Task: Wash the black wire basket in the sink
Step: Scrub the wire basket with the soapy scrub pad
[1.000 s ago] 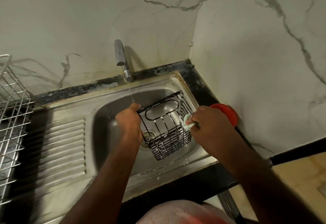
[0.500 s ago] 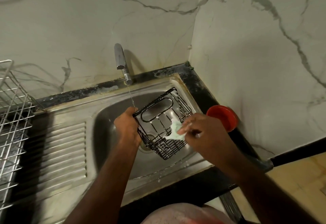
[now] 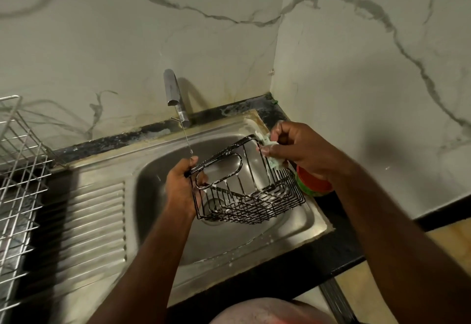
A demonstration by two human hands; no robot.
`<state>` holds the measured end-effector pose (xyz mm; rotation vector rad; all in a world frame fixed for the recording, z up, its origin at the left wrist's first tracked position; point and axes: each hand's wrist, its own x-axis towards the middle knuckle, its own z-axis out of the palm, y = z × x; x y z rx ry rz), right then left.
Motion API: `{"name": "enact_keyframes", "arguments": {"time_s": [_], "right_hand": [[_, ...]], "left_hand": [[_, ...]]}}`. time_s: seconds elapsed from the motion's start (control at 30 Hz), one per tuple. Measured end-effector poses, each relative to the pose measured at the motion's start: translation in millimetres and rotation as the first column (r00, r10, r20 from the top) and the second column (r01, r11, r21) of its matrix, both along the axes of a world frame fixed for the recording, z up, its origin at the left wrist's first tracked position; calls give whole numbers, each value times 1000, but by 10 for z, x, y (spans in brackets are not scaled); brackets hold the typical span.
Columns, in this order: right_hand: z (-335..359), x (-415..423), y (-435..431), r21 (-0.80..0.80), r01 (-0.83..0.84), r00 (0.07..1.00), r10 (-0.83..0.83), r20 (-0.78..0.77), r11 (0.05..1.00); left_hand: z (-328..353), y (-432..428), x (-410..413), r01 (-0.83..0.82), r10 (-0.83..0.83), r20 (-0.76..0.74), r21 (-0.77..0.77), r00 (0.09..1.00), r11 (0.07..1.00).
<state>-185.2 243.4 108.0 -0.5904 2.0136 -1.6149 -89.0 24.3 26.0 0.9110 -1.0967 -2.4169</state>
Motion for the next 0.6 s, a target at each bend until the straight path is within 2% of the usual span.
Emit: {"name": "enact_keyframes", "arguments": {"time_s": [0.07,0.27,0.33,0.37,0.4,0.47,0.53,0.6], "right_hand": [[33,-5,-52,-15,-21,1000,21,-7,1000],[77,88,-253,9,-76,994,76,-79,997],[109,136,-325,17,-72,990,74,-120,997],[129,165,-350,17,-71,987,72,-142,997],[146,188,-375,16,-69,984,71,-164,997],[187,225,-410,18,-58,977,60,-203,998],[232,240,-438,9,-50,972,51,-231,999],[254,246,-475,5,-52,967,51,-251,999]], "left_hand": [[-30,-37,2,5,-5,-19,-1,1000,1000],[10,-253,67,25,-21,45,-86,999,996],[28,-383,120,106,-80,115,-244,990,964],[77,-424,155,157,-94,170,-408,981,899],[157,-450,187,191,-90,199,-580,976,792],[421,-403,221,180,-86,159,-834,984,521],[743,-240,192,215,-216,159,-939,963,267],[896,-92,140,256,-351,202,-960,914,114]]}}
